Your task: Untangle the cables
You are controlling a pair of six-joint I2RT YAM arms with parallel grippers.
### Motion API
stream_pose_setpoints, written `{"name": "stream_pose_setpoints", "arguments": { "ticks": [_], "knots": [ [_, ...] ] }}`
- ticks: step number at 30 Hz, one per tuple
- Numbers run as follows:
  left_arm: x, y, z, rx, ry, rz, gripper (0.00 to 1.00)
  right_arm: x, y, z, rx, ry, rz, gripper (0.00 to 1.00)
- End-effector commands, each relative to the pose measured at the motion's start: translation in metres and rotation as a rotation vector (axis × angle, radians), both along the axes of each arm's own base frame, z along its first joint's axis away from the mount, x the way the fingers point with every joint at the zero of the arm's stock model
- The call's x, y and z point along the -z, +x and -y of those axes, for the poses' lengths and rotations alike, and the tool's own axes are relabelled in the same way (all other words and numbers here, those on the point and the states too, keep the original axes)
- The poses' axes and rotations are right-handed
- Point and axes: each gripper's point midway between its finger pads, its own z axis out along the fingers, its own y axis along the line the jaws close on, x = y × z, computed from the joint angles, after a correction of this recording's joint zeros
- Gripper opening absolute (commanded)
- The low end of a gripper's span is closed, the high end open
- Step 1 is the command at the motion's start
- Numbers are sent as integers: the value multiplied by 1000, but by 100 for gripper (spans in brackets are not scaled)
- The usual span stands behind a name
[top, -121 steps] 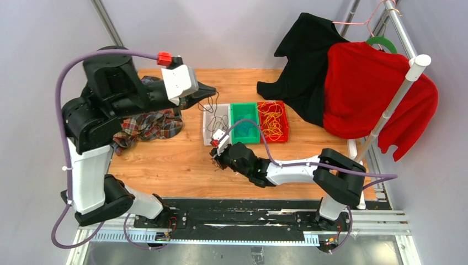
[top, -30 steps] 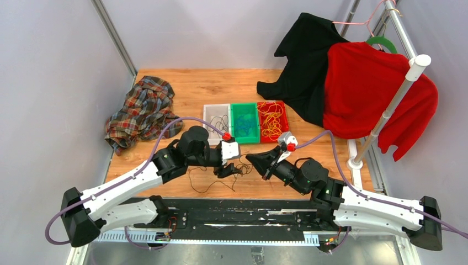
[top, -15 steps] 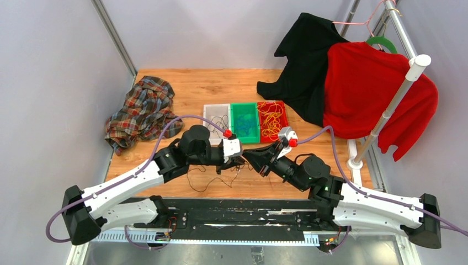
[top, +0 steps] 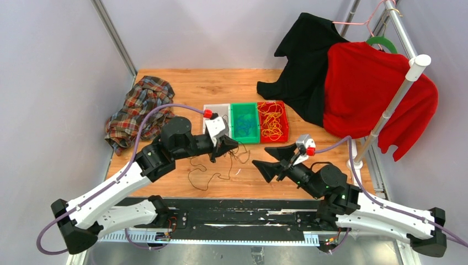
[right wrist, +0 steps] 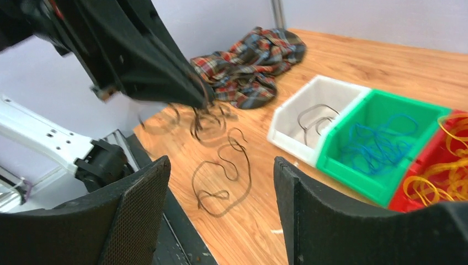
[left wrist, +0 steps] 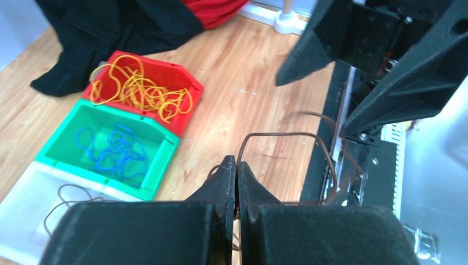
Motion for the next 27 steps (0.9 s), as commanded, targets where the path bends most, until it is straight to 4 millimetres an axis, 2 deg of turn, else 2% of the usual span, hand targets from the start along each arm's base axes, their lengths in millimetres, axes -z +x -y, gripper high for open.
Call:
{"name": "stream_pose_setpoints", "arguments": {
  "ticks": [1,5,8,10,11,17,21,24,27],
  "knots": [
    [-29,14,-12,-79,-58,8,1,41,11,31,127,-87,-47,69],
    [-46,9,-16,-41,-68,83,1,57,19,63,238,-83,-64,70],
    [-57,1,-14,11,-88,116,1,62,20,69,261,-54,-72,71],
    [-58,-3,-11,40,-86,101,0,54,19,60,237,-18,-68,70],
    [-58,-5,-10,48,-85,90,1,44,20,53,222,19,-62,71],
    [-58,-5,-7,54,-97,73,1,-1,19,-4,96,152,-92,73],
    [-56,-5,-7,56,-91,67,0,-21,17,-30,26,228,-101,73],
    [-54,-6,-7,56,-91,60,0,-30,17,-39,5,270,-107,73],
    [-55,-6,-7,56,-100,57,0,-31,27,-41,32,304,-153,73]
  ]
}}
